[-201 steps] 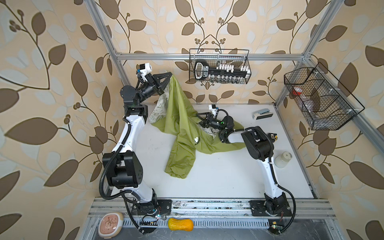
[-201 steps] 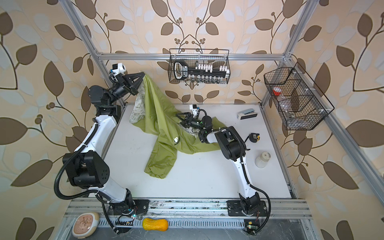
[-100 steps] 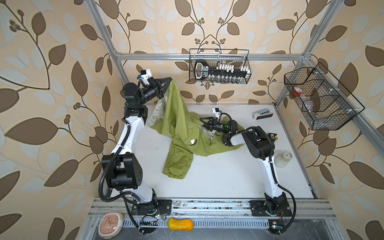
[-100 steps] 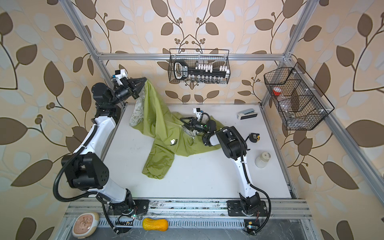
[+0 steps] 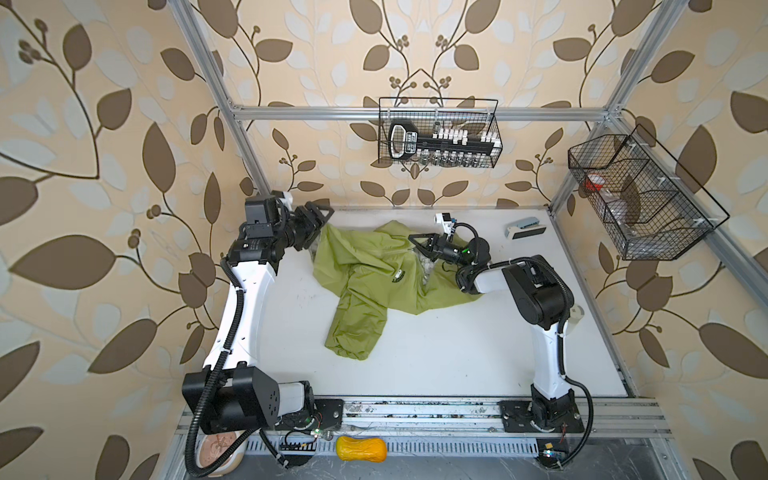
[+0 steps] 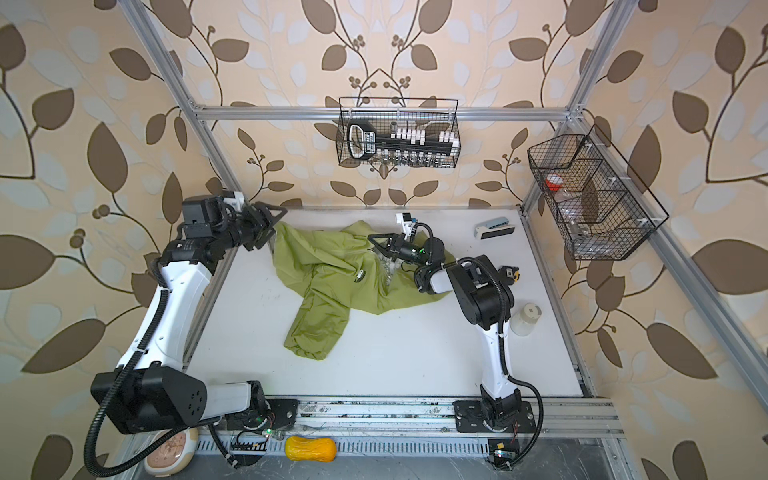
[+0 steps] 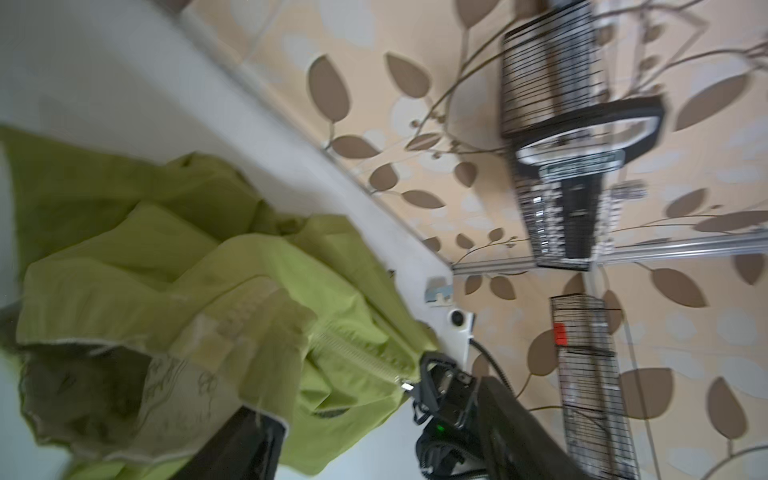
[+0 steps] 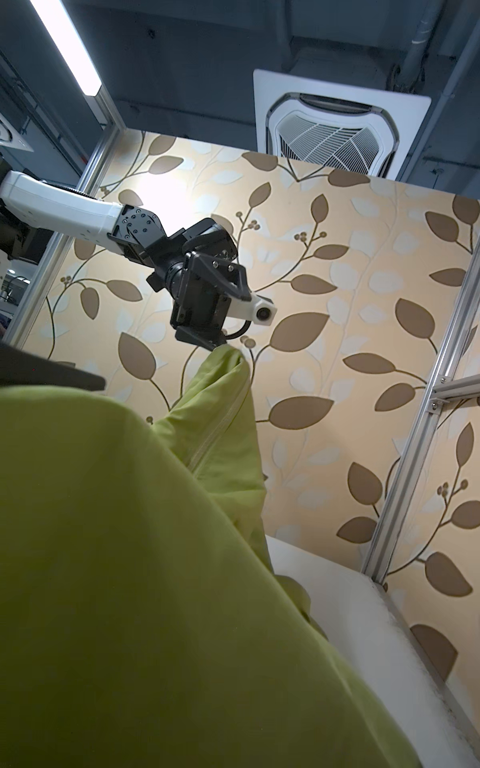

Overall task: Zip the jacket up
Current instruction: 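Lower the hem toward the right gripper with the left gripper while right holds slider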

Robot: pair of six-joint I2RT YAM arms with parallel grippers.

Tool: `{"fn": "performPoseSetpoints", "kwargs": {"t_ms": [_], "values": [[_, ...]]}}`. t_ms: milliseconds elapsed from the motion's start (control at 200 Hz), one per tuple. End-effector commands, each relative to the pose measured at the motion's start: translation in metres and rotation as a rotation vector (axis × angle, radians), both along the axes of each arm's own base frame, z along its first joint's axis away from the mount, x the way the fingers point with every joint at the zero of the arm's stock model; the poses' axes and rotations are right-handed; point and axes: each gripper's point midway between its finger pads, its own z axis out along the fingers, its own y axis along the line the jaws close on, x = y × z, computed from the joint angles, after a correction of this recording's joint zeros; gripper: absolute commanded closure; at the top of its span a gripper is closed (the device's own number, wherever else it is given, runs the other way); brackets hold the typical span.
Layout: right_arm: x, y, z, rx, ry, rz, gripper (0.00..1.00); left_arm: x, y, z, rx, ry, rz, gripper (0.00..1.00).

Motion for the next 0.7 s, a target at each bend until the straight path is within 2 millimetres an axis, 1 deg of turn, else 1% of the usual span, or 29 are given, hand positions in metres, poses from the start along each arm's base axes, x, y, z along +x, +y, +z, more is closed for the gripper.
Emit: {"fn": "performPoseSetpoints", "kwargs": {"t_ms": [0,85,180,295,370,445,475,515,595,640,695], "values": [[-0.012,0.006,-0.002,-0.041,-0.026,0.001,1.00,-0.050,0.031,-0.022,0.196,0.095,0.098,0.24],[-0.018,0.011,-0.012,-0.077,-0.015,0.000,1.00,-0.073,0.051,-0.032,0.334,0.133,0.161,0.22],[-0.021,0.014,-0.017,-0.095,-0.008,-0.009,1.00,-0.091,0.061,-0.037,0.430,0.166,0.175,0.21],[-0.022,0.016,-0.017,-0.097,-0.004,-0.014,1.00,-0.104,0.067,-0.027,0.491,0.157,0.192,0.19],[-0.022,0.018,-0.015,-0.103,-0.005,-0.020,1.00,-0.108,0.069,-0.020,0.492,0.150,0.213,0.15],[-0.021,0.018,-0.013,-0.117,-0.008,-0.028,1.00,-0.108,0.068,-0.014,0.433,0.137,0.236,0.05],[-0.020,0.019,-0.013,-0.122,-0.009,-0.032,1.00,-0.105,0.063,-0.013,0.379,0.128,0.227,0.05],[-0.020,0.019,-0.013,-0.131,-0.008,-0.037,1.00,-0.098,0.047,-0.012,0.267,0.115,0.188,0.05],[-0.016,0.019,-0.012,-0.146,-0.006,-0.052,1.00,-0.081,0.004,-0.017,-0.060,0.093,0.077,0.07],[-0.013,0.020,-0.011,-0.150,-0.006,-0.059,1.00,-0.073,-0.022,-0.027,-0.234,0.097,0.036,0.08],[-0.011,0.020,-0.010,-0.152,0.000,-0.062,1.00,-0.070,-0.046,-0.035,-0.318,0.081,0.027,0.08]]}}
